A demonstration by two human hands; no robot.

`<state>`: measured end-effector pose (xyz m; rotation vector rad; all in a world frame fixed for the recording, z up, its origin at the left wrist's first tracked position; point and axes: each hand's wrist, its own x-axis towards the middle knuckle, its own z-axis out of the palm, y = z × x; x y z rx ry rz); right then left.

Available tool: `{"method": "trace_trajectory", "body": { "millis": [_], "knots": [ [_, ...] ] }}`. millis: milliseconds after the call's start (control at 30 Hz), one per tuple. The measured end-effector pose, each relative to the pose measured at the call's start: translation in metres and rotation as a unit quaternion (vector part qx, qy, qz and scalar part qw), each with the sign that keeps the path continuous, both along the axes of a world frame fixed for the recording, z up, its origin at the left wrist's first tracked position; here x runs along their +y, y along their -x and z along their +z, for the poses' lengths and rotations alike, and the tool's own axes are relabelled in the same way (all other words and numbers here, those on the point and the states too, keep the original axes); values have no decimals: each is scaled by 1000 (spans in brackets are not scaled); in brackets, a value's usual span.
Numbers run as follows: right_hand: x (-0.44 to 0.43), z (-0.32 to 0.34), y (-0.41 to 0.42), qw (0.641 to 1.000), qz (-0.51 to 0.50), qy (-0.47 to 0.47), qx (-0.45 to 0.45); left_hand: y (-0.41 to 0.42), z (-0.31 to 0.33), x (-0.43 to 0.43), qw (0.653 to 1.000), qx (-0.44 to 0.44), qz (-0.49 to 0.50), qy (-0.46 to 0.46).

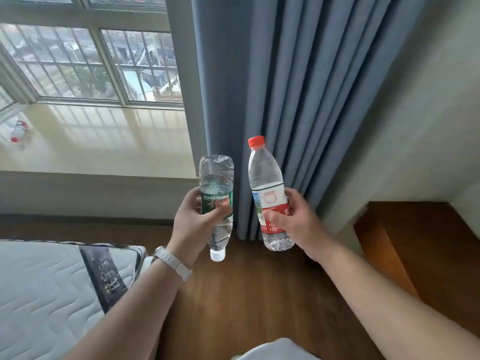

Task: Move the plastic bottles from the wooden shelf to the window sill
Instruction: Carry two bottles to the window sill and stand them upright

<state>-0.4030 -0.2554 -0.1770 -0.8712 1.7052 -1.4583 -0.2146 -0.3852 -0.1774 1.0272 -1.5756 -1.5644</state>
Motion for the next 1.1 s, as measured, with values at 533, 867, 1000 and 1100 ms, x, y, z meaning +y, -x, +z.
{"method": "trace_trajectory", "body": {
  "millis": [533, 867, 1000, 1100],
  "knots": [
    [-149, -33, 30, 991, 118, -26, -60, 6, -17, -104, 990, -37, 138, -16],
    [-269, -21, 91, 973, 223, -31, -47, 64, 6, -188, 979, -39, 202, -8],
    [-315, -17, 96, 960, 274, -18, -62, 67, 13, -209, 965, -38, 259, -1],
    [-344, -12, 89, 950, 307, -10, -64, 60, 14, -220, 954, -43, 296, -6]
  ]
}}
